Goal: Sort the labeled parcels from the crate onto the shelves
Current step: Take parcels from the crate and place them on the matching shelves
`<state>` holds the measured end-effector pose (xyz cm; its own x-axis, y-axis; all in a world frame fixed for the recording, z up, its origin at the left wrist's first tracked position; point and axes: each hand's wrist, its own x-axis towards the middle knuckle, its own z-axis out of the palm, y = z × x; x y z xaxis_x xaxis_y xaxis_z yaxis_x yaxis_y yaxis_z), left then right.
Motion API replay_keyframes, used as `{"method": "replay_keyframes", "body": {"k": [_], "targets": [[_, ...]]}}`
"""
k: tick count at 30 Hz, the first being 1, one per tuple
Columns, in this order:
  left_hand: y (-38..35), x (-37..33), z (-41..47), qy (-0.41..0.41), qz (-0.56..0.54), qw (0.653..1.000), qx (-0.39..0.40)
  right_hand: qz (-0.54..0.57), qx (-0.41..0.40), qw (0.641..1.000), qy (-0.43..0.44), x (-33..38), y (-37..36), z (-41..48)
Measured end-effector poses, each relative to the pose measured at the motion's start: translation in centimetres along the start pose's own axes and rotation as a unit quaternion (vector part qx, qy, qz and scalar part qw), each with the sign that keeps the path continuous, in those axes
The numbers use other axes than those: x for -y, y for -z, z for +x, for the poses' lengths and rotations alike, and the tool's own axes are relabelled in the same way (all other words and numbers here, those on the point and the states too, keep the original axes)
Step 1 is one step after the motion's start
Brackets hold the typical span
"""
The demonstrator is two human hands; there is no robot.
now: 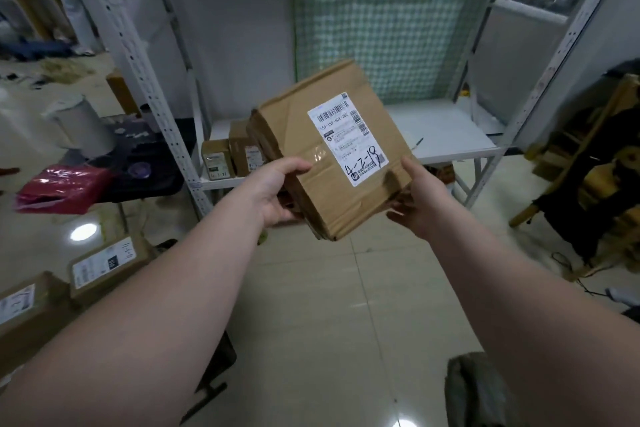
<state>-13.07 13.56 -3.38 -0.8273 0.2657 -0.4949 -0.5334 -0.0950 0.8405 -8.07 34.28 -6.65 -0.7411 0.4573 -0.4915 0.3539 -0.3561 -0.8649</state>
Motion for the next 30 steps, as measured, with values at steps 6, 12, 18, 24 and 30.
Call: {"method": "replay_keyframes", "body": {"k": [6,12,18,24,30], "targets": [[0.6,-0.6,2.6,0.007,0.026,1.000,0.010,-0.081,-0.007,0.996,0.024,1.0,0.5,3.1],[2.0,-1.3,7.4,0.030,0.029,0.999,0.004,-0.163,0.027,0.984,0.070,1.4,-1.5,7.3],[3.3,-3.4,13.9,0.058,0.047,0.997,0.011,-0.173,0.058,0.982,0.047,2.9,-5.5,14.0],[4.3,-5.5,20.7,0.087,0.141,0.986,0.033,-0.190,0.034,0.978,0.074,4.3,-9.3,20.1],[4.7,-6.5,25.8,0.102,0.154,0.981,0.051,-0.199,0.015,0.978,0.066,5.6,-11.0,24.2]]}}
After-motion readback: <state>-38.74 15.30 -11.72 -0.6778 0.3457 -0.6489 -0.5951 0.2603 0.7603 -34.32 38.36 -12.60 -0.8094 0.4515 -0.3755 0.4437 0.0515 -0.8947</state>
